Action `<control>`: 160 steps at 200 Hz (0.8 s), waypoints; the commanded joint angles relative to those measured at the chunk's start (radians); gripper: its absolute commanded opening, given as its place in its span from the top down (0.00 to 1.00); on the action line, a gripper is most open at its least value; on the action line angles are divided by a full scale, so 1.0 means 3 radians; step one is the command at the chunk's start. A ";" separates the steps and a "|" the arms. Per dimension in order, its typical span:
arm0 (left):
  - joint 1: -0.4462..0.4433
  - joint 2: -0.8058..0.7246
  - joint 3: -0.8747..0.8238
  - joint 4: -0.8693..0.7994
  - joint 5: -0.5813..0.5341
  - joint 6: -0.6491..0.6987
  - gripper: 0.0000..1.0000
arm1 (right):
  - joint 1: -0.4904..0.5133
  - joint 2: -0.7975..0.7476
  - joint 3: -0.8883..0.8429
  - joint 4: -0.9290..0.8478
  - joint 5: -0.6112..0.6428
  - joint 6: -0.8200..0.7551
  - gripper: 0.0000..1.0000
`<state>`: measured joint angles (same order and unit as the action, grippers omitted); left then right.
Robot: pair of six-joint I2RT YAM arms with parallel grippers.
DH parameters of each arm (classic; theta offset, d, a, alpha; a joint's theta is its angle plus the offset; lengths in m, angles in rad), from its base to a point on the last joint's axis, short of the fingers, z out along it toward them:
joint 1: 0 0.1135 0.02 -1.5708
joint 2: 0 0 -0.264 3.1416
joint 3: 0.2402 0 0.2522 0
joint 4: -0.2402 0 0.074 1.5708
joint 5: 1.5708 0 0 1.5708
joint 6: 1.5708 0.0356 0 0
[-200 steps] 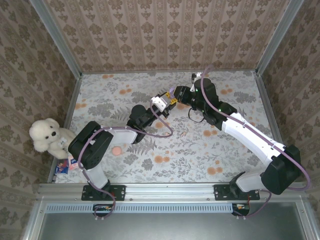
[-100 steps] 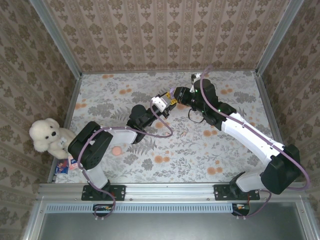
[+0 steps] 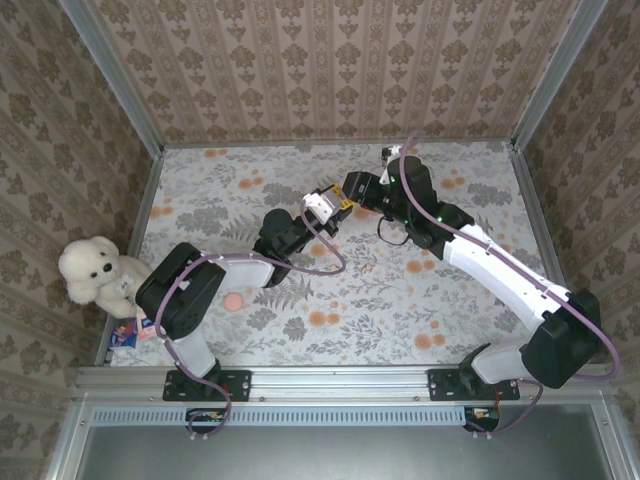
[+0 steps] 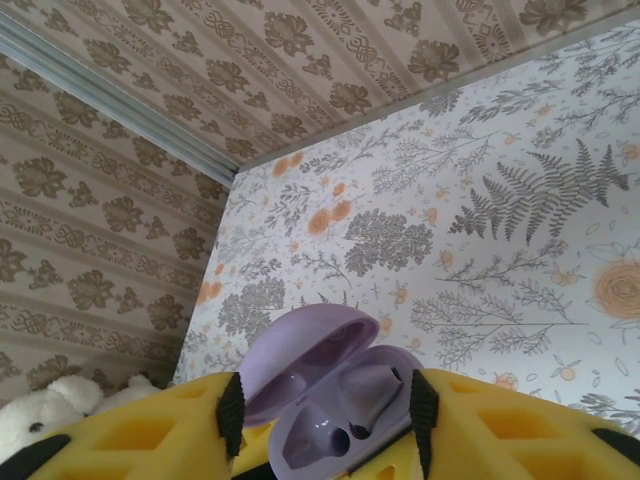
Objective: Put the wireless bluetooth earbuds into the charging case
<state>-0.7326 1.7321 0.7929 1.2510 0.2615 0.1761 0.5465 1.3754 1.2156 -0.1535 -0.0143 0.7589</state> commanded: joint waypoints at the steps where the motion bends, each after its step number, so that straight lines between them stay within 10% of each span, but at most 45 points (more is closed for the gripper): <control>1: 0.0003 -0.0125 0.0080 0.0191 0.0003 -0.0061 1.00 | -0.0054 -0.0162 0.0132 -0.0150 0.0048 -0.0055 0.45; 88: 0.0349 -0.0429 -0.0216 0.0198 -0.0038 -0.0222 1.00 | -0.0153 -0.0390 -0.0057 -0.0638 0.0039 -0.0245 0.39; 160: 0.0848 -0.0937 -0.0700 0.0186 -0.0192 -0.0325 1.00 | 0.0248 0.0430 -0.0173 -0.0802 -0.0197 -0.0030 0.43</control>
<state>-0.5152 1.5097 0.6220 1.2694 0.2379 0.1165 0.5419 1.4090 1.1385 -0.3416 -0.0460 0.7147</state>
